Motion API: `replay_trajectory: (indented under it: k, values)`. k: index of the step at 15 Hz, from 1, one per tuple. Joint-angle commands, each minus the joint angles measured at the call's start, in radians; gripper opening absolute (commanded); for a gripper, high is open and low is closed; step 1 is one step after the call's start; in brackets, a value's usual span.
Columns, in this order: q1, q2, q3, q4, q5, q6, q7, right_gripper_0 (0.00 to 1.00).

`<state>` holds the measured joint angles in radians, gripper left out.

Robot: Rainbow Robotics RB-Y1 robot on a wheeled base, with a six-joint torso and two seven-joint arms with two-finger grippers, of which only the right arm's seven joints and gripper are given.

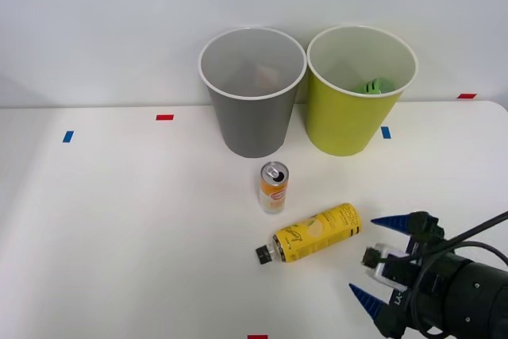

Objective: Put cans in the gray bin, plastic bottles in the light green bin

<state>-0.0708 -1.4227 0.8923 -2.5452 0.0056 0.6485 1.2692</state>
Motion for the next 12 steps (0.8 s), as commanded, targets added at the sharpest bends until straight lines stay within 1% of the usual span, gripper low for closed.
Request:
replay_trajectory:
  k: [1, 2, 5, 6, 8, 9, 10, 11, 12]
  values:
    - [-0.149, -0.008, 0.131, 0.002, -0.003, -0.003, 0.136, 1.00]
    - [-0.179, -0.001, 0.151, 0.003, -0.033, -0.003, 0.197, 1.00]
    - [-0.241, 0.018, 0.152, 0.028, -0.156, -0.003, 0.412, 1.00]
    - [-0.257, 0.022, 0.154, 0.037, -0.199, -0.003, 0.463, 1.00]
    - [-0.310, 0.038, 0.154, 0.069, -0.331, 0.005, 0.573, 1.00]
    - [-0.336, 0.054, 0.154, 0.072, -0.384, 0.051, 0.628, 1.00]
    - [-0.348, 0.068, 0.154, 0.066, -0.414, 0.094, 0.665, 1.00]
    - [-0.362, 0.087, 0.152, 0.059, -0.447, 0.157, 0.696, 1.00]
    - [-0.365, 0.108, 0.149, 0.052, -0.458, 0.207, 0.707, 1.00]
